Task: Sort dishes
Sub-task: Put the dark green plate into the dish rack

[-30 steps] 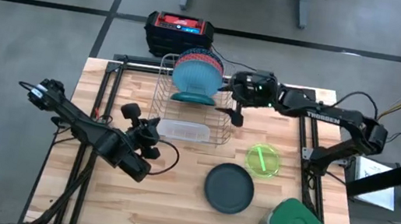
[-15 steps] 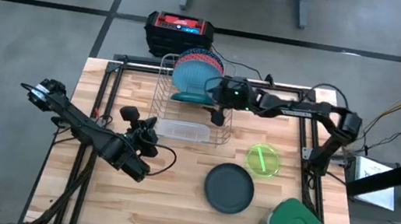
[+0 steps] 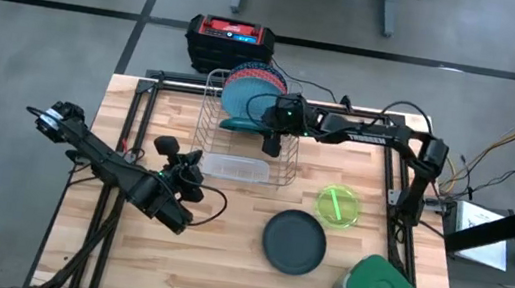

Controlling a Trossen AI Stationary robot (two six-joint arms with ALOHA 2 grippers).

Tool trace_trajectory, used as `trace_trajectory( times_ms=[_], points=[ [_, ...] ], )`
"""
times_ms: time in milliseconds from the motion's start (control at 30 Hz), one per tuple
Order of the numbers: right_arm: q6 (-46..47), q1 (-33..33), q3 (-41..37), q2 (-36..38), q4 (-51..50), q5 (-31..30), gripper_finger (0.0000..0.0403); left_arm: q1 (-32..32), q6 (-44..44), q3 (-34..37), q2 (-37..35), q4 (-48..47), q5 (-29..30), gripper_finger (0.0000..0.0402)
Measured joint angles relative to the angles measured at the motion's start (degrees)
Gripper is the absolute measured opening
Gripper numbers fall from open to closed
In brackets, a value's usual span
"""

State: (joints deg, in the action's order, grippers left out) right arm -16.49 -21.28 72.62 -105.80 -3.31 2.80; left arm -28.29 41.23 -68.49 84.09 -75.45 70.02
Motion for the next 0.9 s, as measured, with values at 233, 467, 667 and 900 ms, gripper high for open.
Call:
trace_trajectory(
  times_ms=[233, 467, 667, 900],
  points=[
    [-0.8, -0.3, 0.0, 1.2, 0.5, -3.4, 0.0083, 0.0, 0.0, 0.2, 0.0, 0.0, 0.0, 0.0],
    [-3.1, -0.1, 0.0, 2.5, 0.1, -10.4, 0.0026, 0.0, 0.0, 0.4, 0.0, 0.0, 0.0, 0.0],
    [-2.9, 0.1, 0.6, 3.7, -0.1, -12.6, 0.0041, 0.0, 0.0, 0.4, 0.0, -0.1, 0.0, 0.0],
    [-5.3, 0.3, 0.8, 9.8, -2.6, -13.7, 0.0024, 0.0, 0.0, 0.4, 0.0, -0.2, 0.3, 0.0]
  ],
)
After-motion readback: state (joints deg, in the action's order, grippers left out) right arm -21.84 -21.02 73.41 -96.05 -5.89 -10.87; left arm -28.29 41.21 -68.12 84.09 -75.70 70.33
